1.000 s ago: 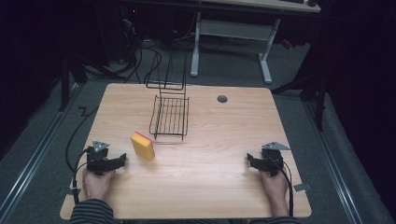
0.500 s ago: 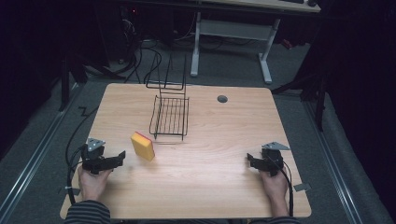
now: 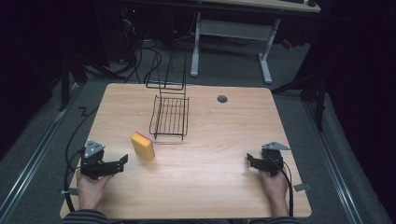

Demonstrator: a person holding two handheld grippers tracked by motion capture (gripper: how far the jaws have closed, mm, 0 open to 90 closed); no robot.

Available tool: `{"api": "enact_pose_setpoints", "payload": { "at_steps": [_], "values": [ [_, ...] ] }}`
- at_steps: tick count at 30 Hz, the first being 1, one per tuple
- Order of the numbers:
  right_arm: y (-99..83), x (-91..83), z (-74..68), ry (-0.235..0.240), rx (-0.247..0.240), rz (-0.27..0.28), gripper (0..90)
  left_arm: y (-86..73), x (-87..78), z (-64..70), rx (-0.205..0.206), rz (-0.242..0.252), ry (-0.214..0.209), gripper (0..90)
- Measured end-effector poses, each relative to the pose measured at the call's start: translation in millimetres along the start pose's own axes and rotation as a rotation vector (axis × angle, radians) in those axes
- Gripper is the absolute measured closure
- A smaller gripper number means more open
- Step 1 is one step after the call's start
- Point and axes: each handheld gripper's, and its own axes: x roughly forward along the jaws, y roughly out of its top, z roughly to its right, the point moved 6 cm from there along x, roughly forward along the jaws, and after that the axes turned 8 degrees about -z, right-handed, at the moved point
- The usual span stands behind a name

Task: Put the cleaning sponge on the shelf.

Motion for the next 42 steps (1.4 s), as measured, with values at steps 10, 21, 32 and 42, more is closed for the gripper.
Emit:
{"api": "enact_pose_setpoints", "payload": {
  "at_steps": [10, 21, 32, 42],
  "values": [
    [-0.2, -0.1, -0.2, 0.001, 0.001, -0.001, 28.1, -3.7, 1.2, 24.0, 0.027, -0.007, -0.057, 3.4],
    [-0.2, -0.1, -0.1, 0.001, 0.001, -0.001, 28.1, -0.6, 9.8, 44.3, 0.037, -0.027, -0.083, 0.3],
    [-0.2, -0.1, -0.2, 0.001, 0.001, 0.000, 28.1, 7.1, 23.2, 59.8, 0.062, -0.074, -0.110, 0.2],
    [-0.3, -0.1, -0.2, 0.002, -0.003, -0.001, 27.9, 16.8, 37.0, 55.1, 0.070, -0.093, -0.072, 0.2]
  ]
}}
